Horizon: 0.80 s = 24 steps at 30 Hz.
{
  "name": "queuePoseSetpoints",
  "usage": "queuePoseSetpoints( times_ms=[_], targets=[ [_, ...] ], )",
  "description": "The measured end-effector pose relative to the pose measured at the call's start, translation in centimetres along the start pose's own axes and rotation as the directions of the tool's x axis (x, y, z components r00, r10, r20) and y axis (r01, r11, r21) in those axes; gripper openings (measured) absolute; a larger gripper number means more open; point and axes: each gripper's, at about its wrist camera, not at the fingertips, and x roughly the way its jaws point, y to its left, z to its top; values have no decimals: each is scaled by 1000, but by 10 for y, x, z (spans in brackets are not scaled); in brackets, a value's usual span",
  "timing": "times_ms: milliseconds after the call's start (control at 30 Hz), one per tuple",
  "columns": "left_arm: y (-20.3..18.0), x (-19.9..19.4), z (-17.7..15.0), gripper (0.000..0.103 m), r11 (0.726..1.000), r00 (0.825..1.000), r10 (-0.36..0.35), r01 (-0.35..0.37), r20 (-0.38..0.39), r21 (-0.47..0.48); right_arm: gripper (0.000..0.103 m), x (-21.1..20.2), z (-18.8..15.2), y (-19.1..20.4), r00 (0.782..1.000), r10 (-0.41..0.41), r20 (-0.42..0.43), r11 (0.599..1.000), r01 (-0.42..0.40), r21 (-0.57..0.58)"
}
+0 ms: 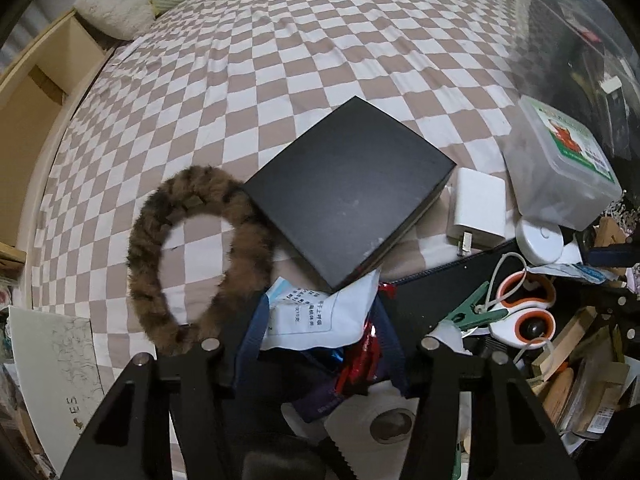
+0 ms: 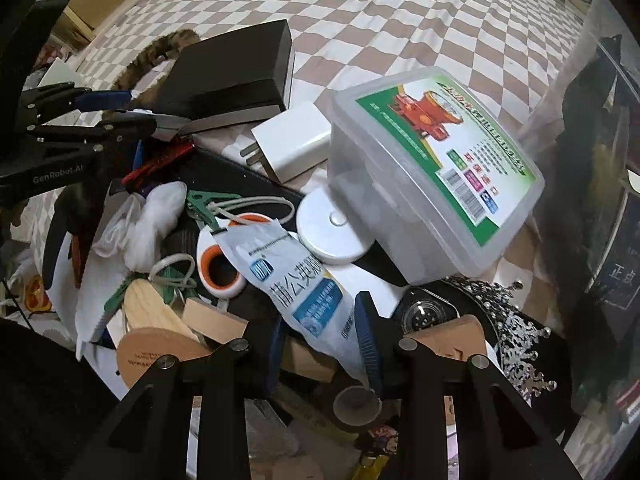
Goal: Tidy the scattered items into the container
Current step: 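Close the left gripper on the white paper packet while the right grasps the blue-white packet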
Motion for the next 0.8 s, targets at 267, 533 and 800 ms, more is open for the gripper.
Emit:
queuePoseSetpoints(
  times_ms=[267, 533, 800],
  targets=[
    [-16, 3, 2, 53, 994, 999, 24, -26, 21, 104, 35, 8, 6, 10, 998, -65, -3, 997, 65, -32],
    [-35, 22, -4, 50, 958, 994, 107, -99, -16, 269, 35, 14, 1, 6, 994, -108, -10, 993, 108, -47],
    [-29, 26, -7, 25, 964, 996, 71, -52, -63, 261, 30, 13, -3, 10, 993, -122, 4, 990, 122, -74]
  ],
)
